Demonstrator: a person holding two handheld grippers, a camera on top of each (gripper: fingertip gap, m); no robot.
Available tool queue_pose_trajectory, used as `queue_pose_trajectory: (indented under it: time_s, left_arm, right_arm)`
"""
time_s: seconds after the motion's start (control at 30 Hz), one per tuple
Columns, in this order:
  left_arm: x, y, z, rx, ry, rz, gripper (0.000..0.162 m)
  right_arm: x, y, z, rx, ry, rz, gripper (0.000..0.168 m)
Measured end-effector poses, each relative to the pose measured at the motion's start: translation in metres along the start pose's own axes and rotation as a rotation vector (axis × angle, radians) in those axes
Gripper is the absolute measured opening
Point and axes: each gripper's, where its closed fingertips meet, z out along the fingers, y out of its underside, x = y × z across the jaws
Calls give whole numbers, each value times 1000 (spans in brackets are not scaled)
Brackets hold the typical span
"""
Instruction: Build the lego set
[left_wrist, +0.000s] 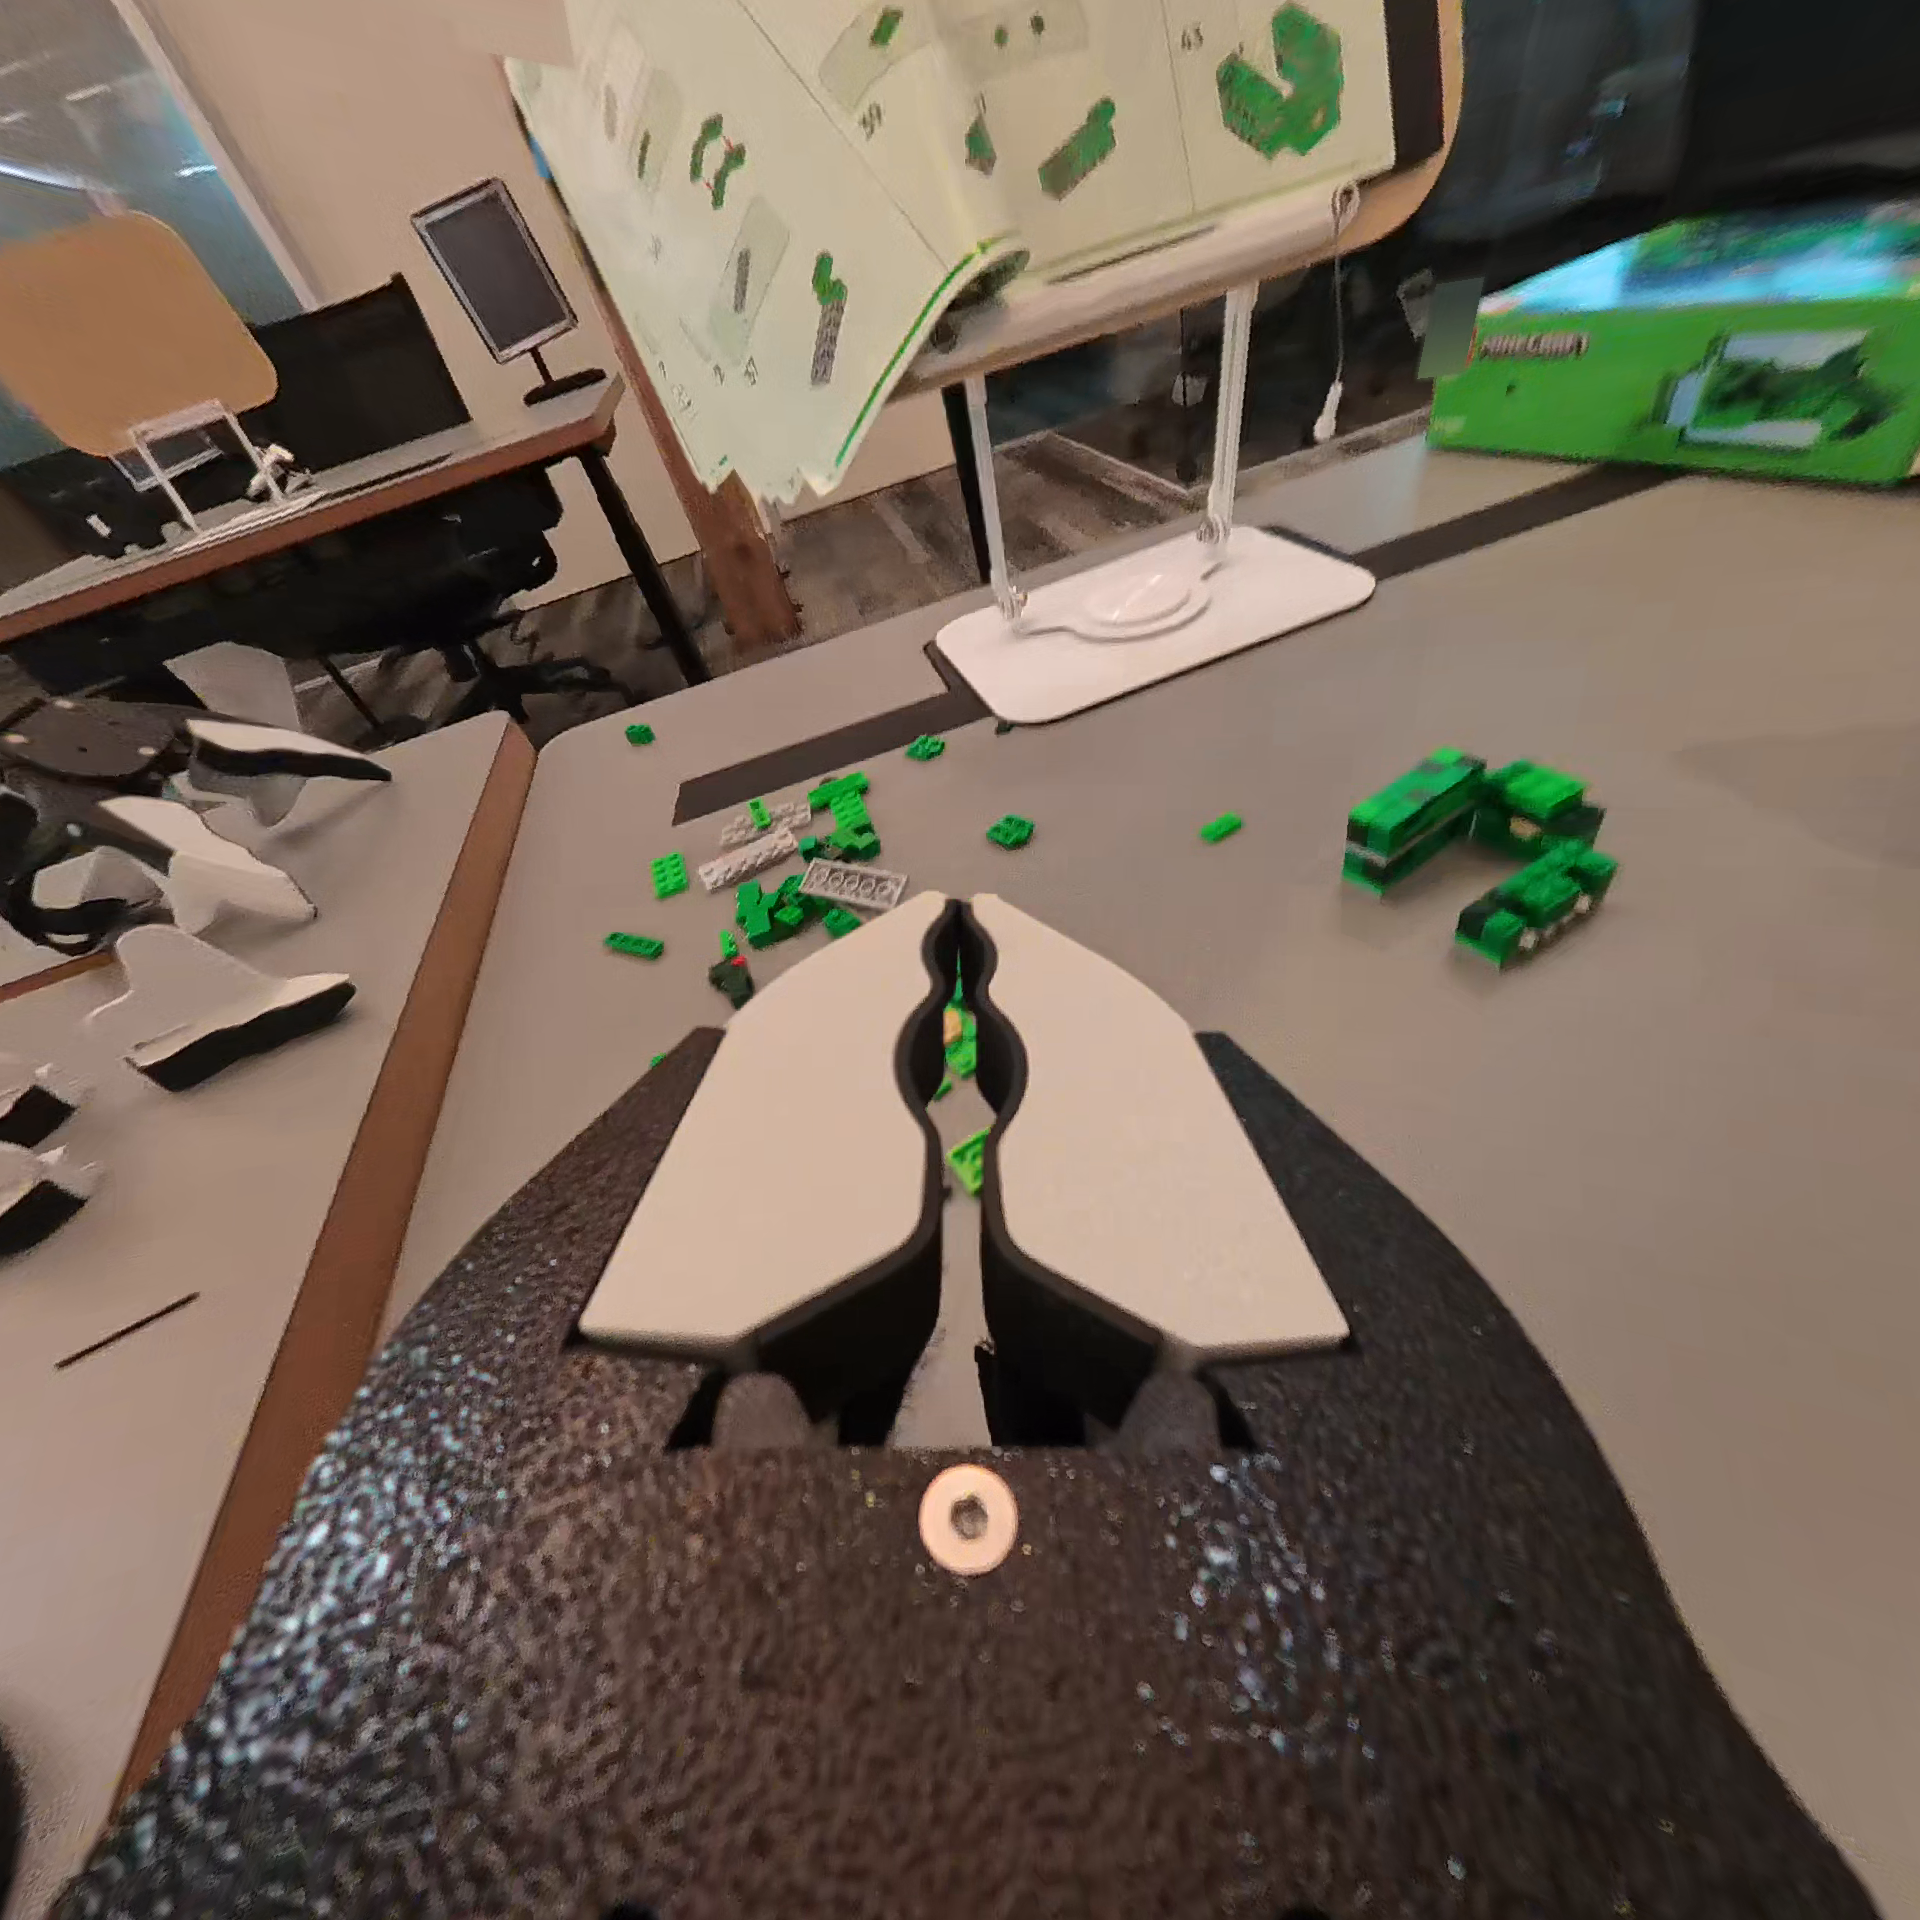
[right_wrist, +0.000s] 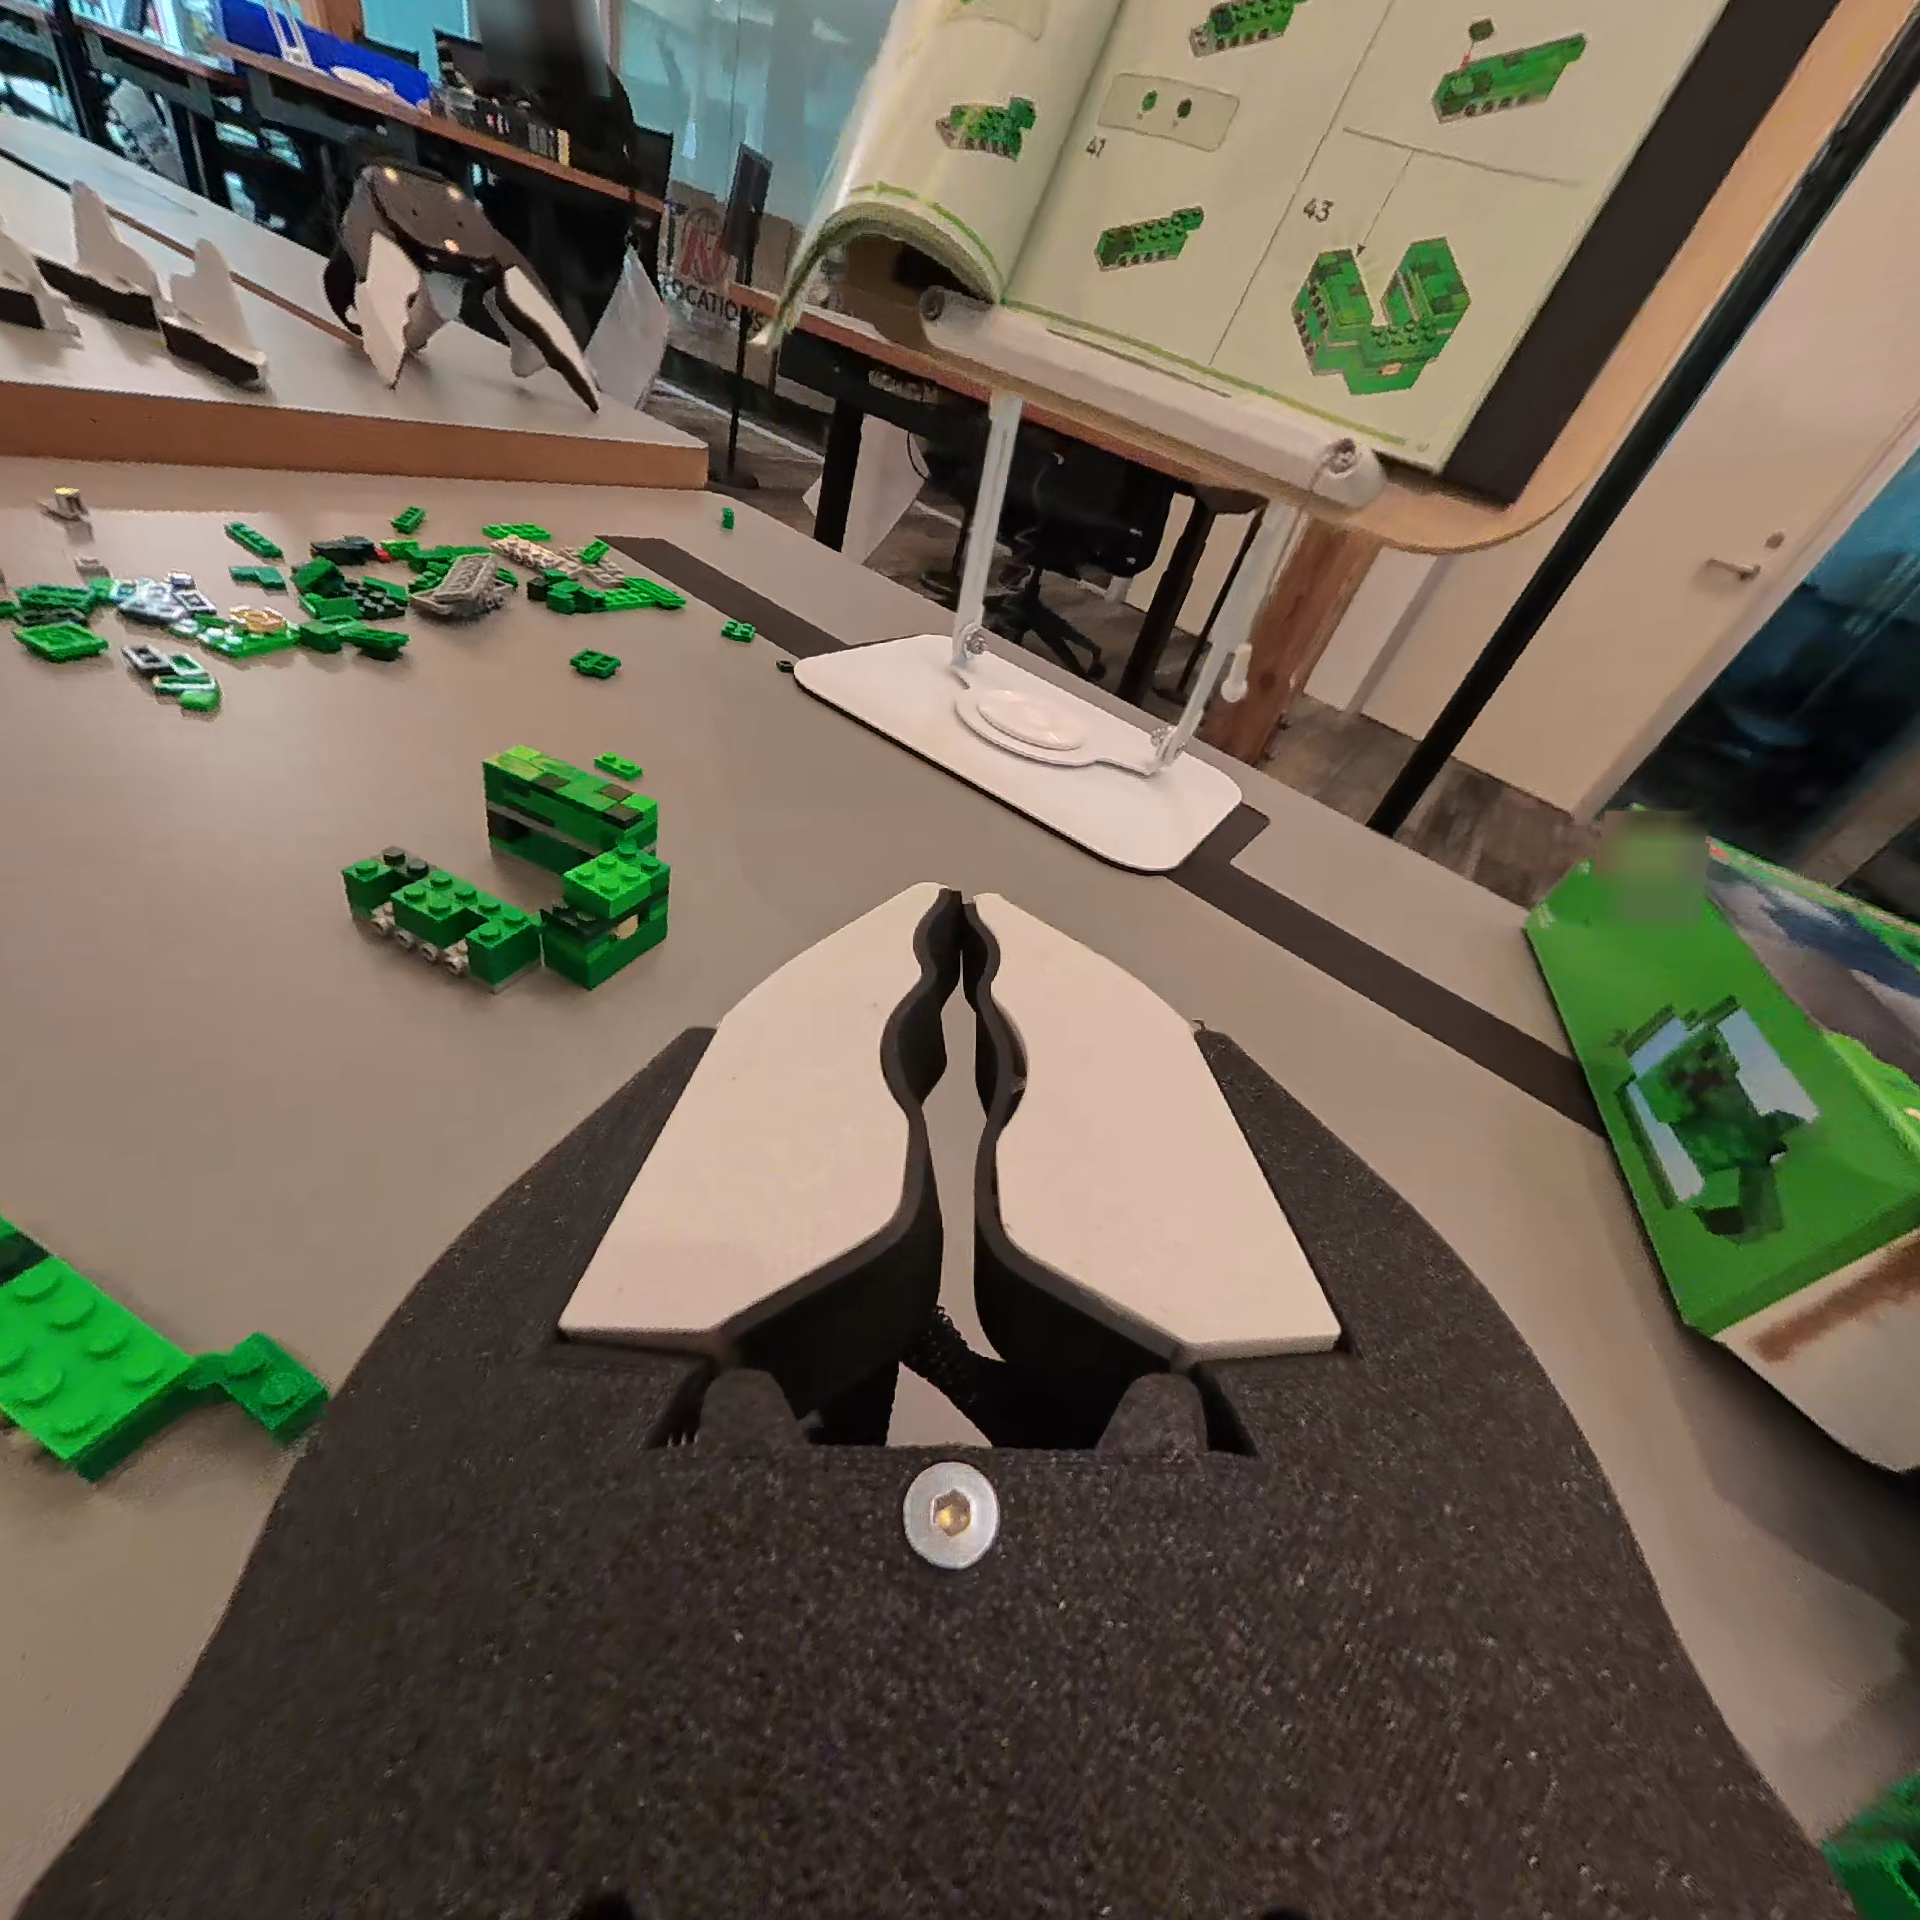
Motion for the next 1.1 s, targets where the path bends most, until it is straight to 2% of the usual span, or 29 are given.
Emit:
queue_pose_trajectory:
  time_s: [0.1, 0.17, 0.2, 0.23, 0.27, 0.3, 0.47, 0.53, 0.67, 0.9, 1.1]
  left_arm:
    - [5, 13, -12, -15, 63, 47, 0]
    - [-1, 32, -16, -116, 35, 79, 3]
    - [-2, 41, -18, -171, 45, 98, 50]
    - [-1, 49, -21, -224, 71, 102, 78]
    - [-3, 56, -24, -265, 85, 85, 88]
    - [-3, 61, -27, -299, 108, 74, 91]
    - [-17, 78, -31, -451, 198, 72, 67]
    - [-16, 83, -31, -526, 286, 71, 56]
    - [-6, 88, -36, -596, 455, 90, 49]
    - [25, 83, -22, -559, 563, 91, 40]
    - [40, 72, 23, -515, 623, 219, 34]
  right_arm:
    - [-8, 2, 5, 3, -35, -27, 0]
    - [-10, 3, 6, 2, -39, -42, 0]
    - [-10, 2, 6, 6, -42, -47, 0]
    - [-11, 2, 5, 11, -45, -50, 0]
    - [-11, 1, 5, 14, -47, -52, 0]
    - [-12, 1, 5, 15, -49, -52, 0]
    - [-14, 2, 6, 13, -61, -60, 0]
    - [-16, 2, 6, 13, -70, -70, 0]
    - [-19, 2, 6, 9, -80, -99, 0]
    - [-28, 1, 6, 19, -126, -115, 0]
    - [-24, -1, 5, 31, -139, -52, 0]
